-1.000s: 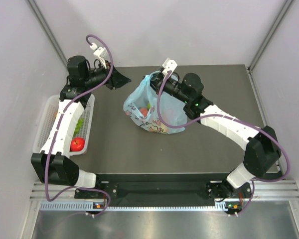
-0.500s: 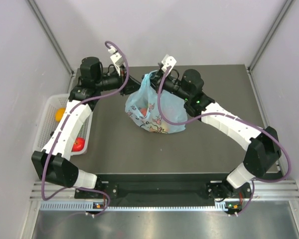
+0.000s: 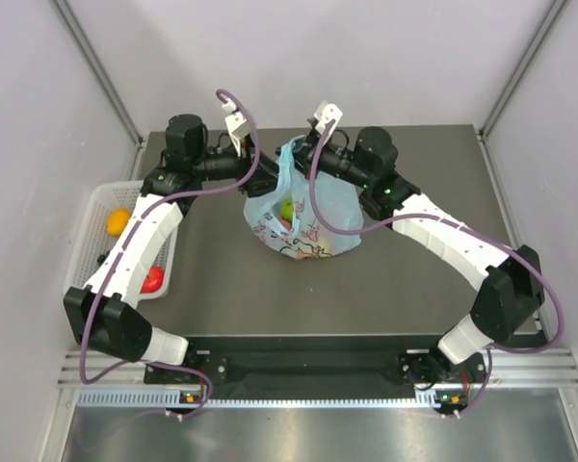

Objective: Place the fake fruits into the plastic bag and tie a complex knot

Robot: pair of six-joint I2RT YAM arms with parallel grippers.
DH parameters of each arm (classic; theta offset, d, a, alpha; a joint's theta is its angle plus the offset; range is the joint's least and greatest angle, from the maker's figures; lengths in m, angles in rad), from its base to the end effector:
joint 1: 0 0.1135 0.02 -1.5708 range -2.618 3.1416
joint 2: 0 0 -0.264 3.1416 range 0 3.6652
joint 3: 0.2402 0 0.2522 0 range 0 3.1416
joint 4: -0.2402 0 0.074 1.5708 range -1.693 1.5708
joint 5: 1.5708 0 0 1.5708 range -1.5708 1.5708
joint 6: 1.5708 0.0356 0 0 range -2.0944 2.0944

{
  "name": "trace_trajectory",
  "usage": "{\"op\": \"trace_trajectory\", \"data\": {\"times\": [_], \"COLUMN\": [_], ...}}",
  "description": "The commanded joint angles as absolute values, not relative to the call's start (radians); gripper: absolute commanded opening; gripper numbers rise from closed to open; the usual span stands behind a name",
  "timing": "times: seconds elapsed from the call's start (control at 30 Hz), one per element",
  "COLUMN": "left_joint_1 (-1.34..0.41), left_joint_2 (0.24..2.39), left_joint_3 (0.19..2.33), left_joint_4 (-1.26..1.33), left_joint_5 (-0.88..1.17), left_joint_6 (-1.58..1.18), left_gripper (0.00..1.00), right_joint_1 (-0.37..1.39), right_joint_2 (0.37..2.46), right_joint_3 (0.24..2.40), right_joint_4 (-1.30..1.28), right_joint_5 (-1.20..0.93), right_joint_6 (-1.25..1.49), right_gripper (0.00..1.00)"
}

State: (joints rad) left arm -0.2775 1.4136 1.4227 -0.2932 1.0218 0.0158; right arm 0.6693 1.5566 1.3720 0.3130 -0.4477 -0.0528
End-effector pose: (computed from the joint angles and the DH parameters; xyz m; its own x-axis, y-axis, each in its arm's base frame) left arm 0.2917 -0.1147 0.4105 -0.2548 0.0812 -0.9636 0.9346 0.2763 -0.2239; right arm 0.2832 0.2437 0.4051 0.1476 0.0561 -0.9875 -0.8894 0.4442 -0.1077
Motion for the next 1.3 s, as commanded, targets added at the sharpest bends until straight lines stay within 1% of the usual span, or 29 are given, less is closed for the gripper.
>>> {"op": "trace_trajectory", "data": {"times": [0.0,0.17,0.4,0.53,0.63,0.8,0.97,1.1,1.27], "left_joint_1": [-0.294,-0.339,-0.400,-0.414,-0.414,-0.414,-0.417,-0.417,-0.417], "left_joint_2": [1.427,1.434,1.465,1.451,1.421,1.411,1.428,1.407,1.338], "left_joint_3": [1.416,1.414,1.410,1.375,1.330,1.305,1.308,1.312,1.289], "left_joint_4": [-0.276,-0.267,-0.190,-0.143,-0.068,0.024,0.063,0.005,-0.080], "left_joint_5": [1.083,1.034,0.911,0.819,0.759,0.739,0.758,0.759,0.764], "left_joint_6": [0.060,0.087,0.061,0.052,0.032,0.003,-0.038,-0.009,0.041], "left_gripper": [0.59,0.62,0.62,0.60,0.57,0.45,0.42,0.46,0.55], "right_joint_1": [0.649,0.644,0.644,0.643,0.643,0.643,0.643,0.641,0.632], "right_joint_2": [1.516,1.516,1.508,1.506,1.502,1.496,1.496,1.493,1.497], "right_joint_3": [1.427,1.431,1.416,1.407,1.401,1.394,1.391,1.390,1.394], "right_joint_4": [0.331,0.325,0.334,0.342,0.345,0.353,0.353,0.342,0.336], "right_joint_5": [-0.495,-0.499,-0.483,-0.482,-0.482,-0.480,-0.483,-0.476,-0.471], "right_joint_6": [-0.031,-0.023,-0.020,-0.015,-0.015,-0.008,-0.006,-0.012,-0.011], "right_gripper": [0.00,0.00,0.00,0.00,0.00,0.00,0.00,0.00,0.00]}}
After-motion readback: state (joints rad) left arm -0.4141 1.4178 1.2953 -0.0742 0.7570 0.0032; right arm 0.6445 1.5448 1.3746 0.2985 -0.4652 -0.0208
